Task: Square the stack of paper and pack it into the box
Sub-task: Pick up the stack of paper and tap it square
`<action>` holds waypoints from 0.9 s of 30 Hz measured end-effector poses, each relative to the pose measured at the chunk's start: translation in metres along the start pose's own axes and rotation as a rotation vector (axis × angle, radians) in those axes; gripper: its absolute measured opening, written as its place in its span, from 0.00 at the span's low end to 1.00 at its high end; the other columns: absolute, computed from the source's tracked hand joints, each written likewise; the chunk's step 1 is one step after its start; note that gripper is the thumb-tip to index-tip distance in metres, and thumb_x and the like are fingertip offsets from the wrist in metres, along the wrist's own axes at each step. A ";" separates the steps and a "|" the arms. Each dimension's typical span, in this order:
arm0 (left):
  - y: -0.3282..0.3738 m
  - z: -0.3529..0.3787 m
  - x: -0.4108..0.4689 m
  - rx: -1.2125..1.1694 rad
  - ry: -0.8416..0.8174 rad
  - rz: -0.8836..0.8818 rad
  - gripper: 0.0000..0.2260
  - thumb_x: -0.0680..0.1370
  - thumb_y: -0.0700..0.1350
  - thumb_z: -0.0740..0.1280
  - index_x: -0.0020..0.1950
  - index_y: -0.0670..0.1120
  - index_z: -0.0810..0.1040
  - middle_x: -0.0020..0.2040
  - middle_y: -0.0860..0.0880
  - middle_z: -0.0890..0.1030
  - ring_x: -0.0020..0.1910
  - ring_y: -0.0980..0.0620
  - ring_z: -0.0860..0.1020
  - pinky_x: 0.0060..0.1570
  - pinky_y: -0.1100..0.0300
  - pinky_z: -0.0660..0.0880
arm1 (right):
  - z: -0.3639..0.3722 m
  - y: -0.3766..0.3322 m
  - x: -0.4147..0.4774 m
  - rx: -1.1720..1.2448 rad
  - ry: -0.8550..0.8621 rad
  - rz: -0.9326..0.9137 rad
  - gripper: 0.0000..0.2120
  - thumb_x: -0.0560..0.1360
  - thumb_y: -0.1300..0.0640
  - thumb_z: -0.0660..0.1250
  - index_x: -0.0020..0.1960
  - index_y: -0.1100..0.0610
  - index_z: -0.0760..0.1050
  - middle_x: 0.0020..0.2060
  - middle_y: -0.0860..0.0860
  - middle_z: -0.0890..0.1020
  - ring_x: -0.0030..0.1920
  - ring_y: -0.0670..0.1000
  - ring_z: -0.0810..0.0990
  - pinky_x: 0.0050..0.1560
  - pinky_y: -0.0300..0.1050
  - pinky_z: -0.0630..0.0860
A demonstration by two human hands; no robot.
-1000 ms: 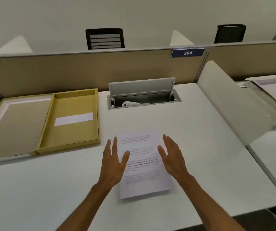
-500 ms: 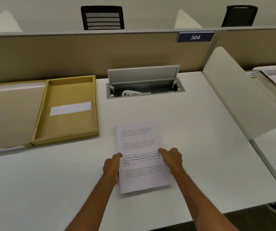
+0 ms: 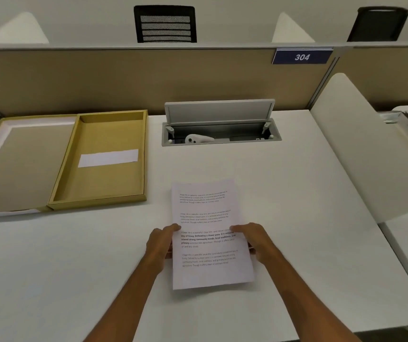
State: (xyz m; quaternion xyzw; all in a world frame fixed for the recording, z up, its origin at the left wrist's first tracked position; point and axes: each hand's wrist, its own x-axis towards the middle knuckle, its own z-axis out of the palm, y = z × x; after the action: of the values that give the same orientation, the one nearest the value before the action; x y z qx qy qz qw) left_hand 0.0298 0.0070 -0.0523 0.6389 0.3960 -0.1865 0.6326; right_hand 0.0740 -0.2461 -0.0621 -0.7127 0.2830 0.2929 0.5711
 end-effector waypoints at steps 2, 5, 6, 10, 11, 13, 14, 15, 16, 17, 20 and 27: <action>0.002 -0.004 0.003 0.043 -0.011 0.023 0.13 0.77 0.46 0.70 0.59 0.43 0.75 0.49 0.41 0.85 0.44 0.42 0.85 0.36 0.54 0.79 | -0.007 -0.001 0.004 -0.005 -0.031 -0.032 0.12 0.71 0.56 0.75 0.50 0.61 0.77 0.44 0.56 0.87 0.39 0.54 0.86 0.33 0.43 0.78; 0.003 -0.010 0.008 0.118 -0.053 0.054 0.09 0.76 0.41 0.69 0.56 0.44 0.79 0.45 0.44 0.87 0.41 0.45 0.86 0.32 0.58 0.80 | -0.014 -0.004 0.009 0.014 -0.051 -0.068 0.07 0.72 0.58 0.74 0.46 0.61 0.80 0.43 0.58 0.88 0.37 0.54 0.87 0.32 0.42 0.79; 0.003 -0.011 0.010 0.122 -0.060 0.055 0.08 0.76 0.40 0.70 0.55 0.43 0.80 0.45 0.44 0.87 0.41 0.45 0.86 0.32 0.58 0.80 | -0.016 -0.005 0.011 0.027 -0.070 -0.073 0.08 0.72 0.58 0.74 0.47 0.63 0.81 0.44 0.59 0.88 0.39 0.56 0.88 0.34 0.43 0.79; 0.011 -0.010 0.016 0.095 -0.082 0.041 0.10 0.75 0.41 0.72 0.53 0.38 0.80 0.48 0.39 0.87 0.43 0.42 0.86 0.38 0.55 0.80 | -0.019 -0.014 0.015 -0.024 -0.202 -0.111 0.10 0.73 0.58 0.74 0.52 0.62 0.80 0.48 0.57 0.88 0.46 0.58 0.88 0.41 0.48 0.82; 0.013 -0.009 0.016 0.111 -0.094 0.047 0.10 0.76 0.41 0.72 0.54 0.38 0.80 0.49 0.39 0.87 0.43 0.43 0.86 0.38 0.55 0.81 | -0.019 -0.017 0.015 -0.049 -0.216 -0.134 0.11 0.74 0.60 0.74 0.54 0.61 0.80 0.49 0.57 0.88 0.47 0.57 0.88 0.44 0.49 0.83; 0.019 -0.008 0.014 0.156 -0.114 0.077 0.10 0.76 0.40 0.72 0.55 0.38 0.81 0.50 0.40 0.86 0.42 0.45 0.86 0.37 0.56 0.81 | -0.018 -0.022 0.013 -0.081 -0.204 -0.190 0.11 0.74 0.62 0.73 0.56 0.61 0.80 0.48 0.56 0.88 0.45 0.57 0.88 0.42 0.48 0.83; 0.023 -0.008 0.011 0.177 -0.117 0.103 0.10 0.76 0.40 0.72 0.56 0.39 0.81 0.49 0.42 0.87 0.42 0.46 0.86 0.36 0.57 0.81 | -0.019 -0.025 0.010 -0.081 -0.196 -0.224 0.11 0.74 0.63 0.73 0.56 0.61 0.79 0.48 0.56 0.88 0.44 0.56 0.88 0.40 0.46 0.82; 0.026 -0.009 0.007 0.191 -0.112 0.139 0.10 0.76 0.40 0.72 0.57 0.40 0.81 0.48 0.44 0.87 0.42 0.47 0.86 0.36 0.57 0.82 | -0.020 -0.028 0.006 -0.073 -0.190 -0.262 0.11 0.74 0.62 0.74 0.56 0.60 0.79 0.48 0.56 0.88 0.43 0.55 0.88 0.38 0.45 0.82; 0.029 -0.010 0.001 0.199 -0.096 0.186 0.11 0.76 0.41 0.73 0.57 0.41 0.82 0.48 0.45 0.87 0.43 0.48 0.87 0.38 0.56 0.83 | -0.023 -0.030 0.000 -0.060 -0.184 -0.312 0.12 0.74 0.61 0.74 0.56 0.58 0.79 0.48 0.56 0.88 0.43 0.55 0.88 0.38 0.45 0.82; 0.032 -0.012 -0.007 0.199 -0.071 0.240 0.11 0.75 0.42 0.74 0.56 0.42 0.82 0.48 0.46 0.87 0.43 0.49 0.87 0.41 0.54 0.84 | -0.026 -0.032 -0.006 -0.047 -0.176 -0.374 0.13 0.74 0.61 0.75 0.57 0.57 0.79 0.49 0.56 0.88 0.44 0.55 0.88 0.40 0.46 0.83; 0.041 -0.017 -0.038 0.183 0.014 0.450 0.11 0.72 0.43 0.77 0.53 0.48 0.83 0.47 0.52 0.88 0.45 0.53 0.87 0.45 0.54 0.84 | -0.034 -0.038 -0.027 -0.072 -0.104 -0.587 0.13 0.74 0.62 0.74 0.57 0.55 0.79 0.49 0.51 0.87 0.46 0.52 0.87 0.46 0.48 0.84; 0.040 -0.019 -0.073 0.228 0.175 0.734 0.17 0.72 0.37 0.77 0.56 0.53 0.81 0.41 0.72 0.82 0.46 0.72 0.81 0.41 0.79 0.74 | -0.032 -0.037 -0.051 -0.113 0.014 -0.865 0.20 0.73 0.65 0.70 0.62 0.49 0.77 0.50 0.36 0.85 0.51 0.42 0.84 0.46 0.32 0.79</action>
State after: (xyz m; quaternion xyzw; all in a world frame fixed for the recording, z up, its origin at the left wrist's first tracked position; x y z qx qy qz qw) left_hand 0.0095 0.0098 0.0302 0.8176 0.1703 0.0646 0.5462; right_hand 0.0705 -0.2669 0.0056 -0.7976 -0.0542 0.0370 0.5996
